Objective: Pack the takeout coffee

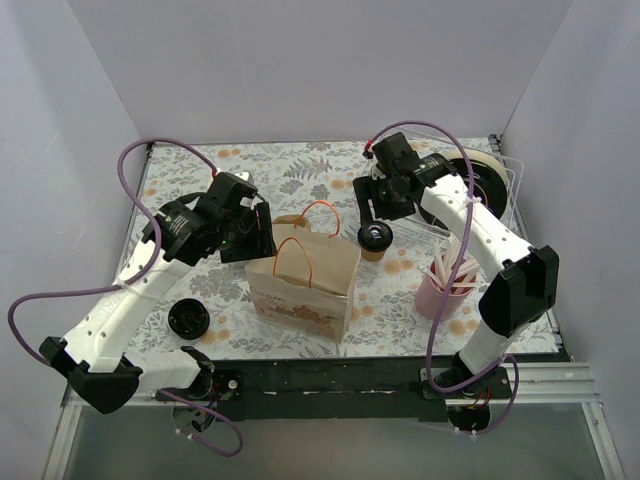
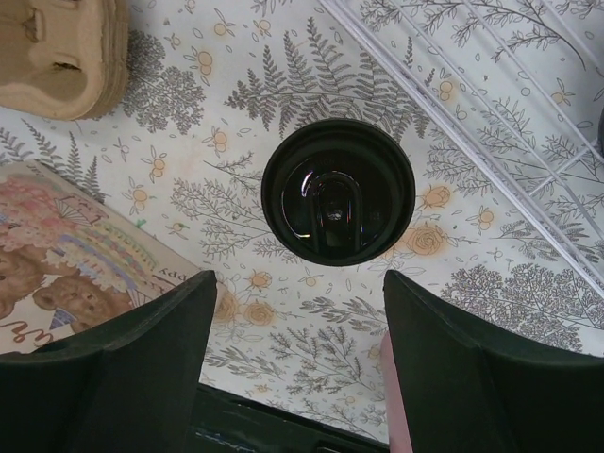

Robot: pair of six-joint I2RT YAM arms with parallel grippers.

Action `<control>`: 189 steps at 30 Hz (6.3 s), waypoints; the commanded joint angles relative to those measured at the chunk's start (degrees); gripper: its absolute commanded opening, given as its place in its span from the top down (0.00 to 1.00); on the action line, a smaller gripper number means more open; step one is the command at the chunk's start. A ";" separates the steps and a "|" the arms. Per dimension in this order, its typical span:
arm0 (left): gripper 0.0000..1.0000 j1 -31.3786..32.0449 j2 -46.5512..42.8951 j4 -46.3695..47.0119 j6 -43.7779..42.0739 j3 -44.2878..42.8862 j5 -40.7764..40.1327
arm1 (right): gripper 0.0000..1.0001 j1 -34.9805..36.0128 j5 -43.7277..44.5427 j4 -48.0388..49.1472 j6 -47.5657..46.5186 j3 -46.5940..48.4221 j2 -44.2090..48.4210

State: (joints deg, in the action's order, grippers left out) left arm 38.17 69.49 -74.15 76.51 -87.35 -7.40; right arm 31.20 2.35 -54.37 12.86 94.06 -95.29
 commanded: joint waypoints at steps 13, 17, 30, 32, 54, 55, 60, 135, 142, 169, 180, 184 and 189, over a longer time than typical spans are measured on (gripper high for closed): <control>1.00 -0.20 -1.81 4.01 2.93 0.34 5.29 | 0.15 -0.70 2.66 -3.29 -3.63 3.76 -7.36; 1.00 -0.20 -2.78 7.61 5.84 1.48 6.26 | 0.15 -1.05 2.57 -3.55 -4.51 3.85 -8.95; 1.00 -0.20 -5.50 5.07 5.31 3.50 1.68 | 0.16 -1.05 0.11 -1.71 -5.83 1.92 -9.83; 1.00 -0.20 -6.30 5.42 6.19 4.29 1.86 | 0.16 -1.05 0.02 -1.53 -6.01 1.57 -9.83; 1.00 -0.20 -7.88 3.75 6.72 5.26 -0.95 | 0.11 -1.05 0.37 2.25 -6.54 -0.19 -10.80; 1.00 -0.20 -7.80 3.75 6.64 5.26 -0.95 | 0.10 -0.97 0.37 2.51 -6.62 -0.19 -10.89; 1.00 -0.20 -7.71 3.75 6.37 4.91 -1.04 | 0.10 -0.97 1.25 3.30 -6.01 -0.28 -11.76; 1.00 -0.20 -17.64 40.57 -11.90 22.49 13.81 | 0.60 18.37 -9.30 9.54 -30.88 -2.04 31.13; 1.00 -0.20 -19.13 42.60 -14.63 24.33 10.83 | 0.59 18.46 -13.32 8.32 -32.11 -0.37 28.49; 1.00 -0.20 -24.40 55.32 -11.53 35.31 16.62 | 0.61 33.75 3.70 14.90 -41.76 -17.06 34.11; 1.00 -0.20 -24.67 58.59 -27.02 37.16 18.73 | 0.59 34.19 8.28 20.44 -47.76 -17.69 30.16; 1.00 -0.20 -24.67 58.94 -25.36 38.04 22.06 | 0.59 34.19 9.43 20.10 -47.32 -15.15 28.76; 1.00 -0.20 -25.02 59.82 -21.49 39.18 27.34 | 0.59 34.19 8.37 15.26 -46.26 -14.43 28.92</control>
State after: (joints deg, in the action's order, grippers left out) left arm 38.09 45.47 -16.60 53.41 -49.19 14.22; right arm 65.06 10.37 -37.69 -33.41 76.79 -67.59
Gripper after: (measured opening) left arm 0.010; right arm 0.771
